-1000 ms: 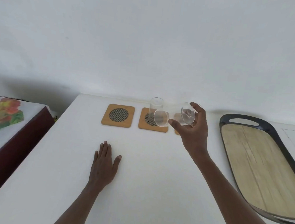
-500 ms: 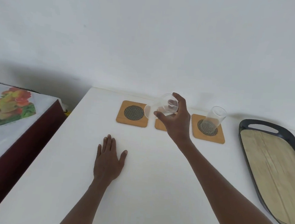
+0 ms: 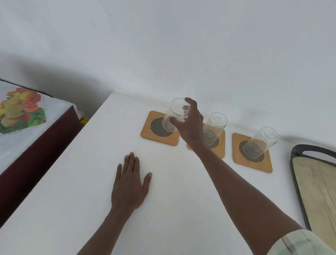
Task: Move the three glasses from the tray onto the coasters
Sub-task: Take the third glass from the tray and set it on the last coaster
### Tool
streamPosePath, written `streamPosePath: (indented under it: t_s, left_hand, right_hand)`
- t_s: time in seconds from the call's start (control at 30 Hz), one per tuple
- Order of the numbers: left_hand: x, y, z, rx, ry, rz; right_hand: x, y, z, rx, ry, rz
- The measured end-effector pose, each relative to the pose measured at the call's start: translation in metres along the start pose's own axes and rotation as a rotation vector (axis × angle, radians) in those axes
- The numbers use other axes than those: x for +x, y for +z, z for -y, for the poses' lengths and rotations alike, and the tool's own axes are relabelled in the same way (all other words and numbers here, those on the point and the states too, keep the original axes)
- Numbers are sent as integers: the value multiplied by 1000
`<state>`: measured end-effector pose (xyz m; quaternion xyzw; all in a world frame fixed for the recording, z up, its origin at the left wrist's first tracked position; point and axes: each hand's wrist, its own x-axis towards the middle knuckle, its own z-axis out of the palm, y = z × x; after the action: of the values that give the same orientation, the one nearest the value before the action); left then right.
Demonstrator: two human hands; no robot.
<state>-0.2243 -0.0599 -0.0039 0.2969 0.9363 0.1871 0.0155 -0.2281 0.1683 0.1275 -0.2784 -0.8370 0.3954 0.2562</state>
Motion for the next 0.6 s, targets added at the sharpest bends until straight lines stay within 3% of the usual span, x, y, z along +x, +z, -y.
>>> streamPosePath:
  t_s: [0.6]
  left_hand:
    - [0,0,-1,-12,-13,4]
  right_hand:
    - [32,45,-12,-105,52,124]
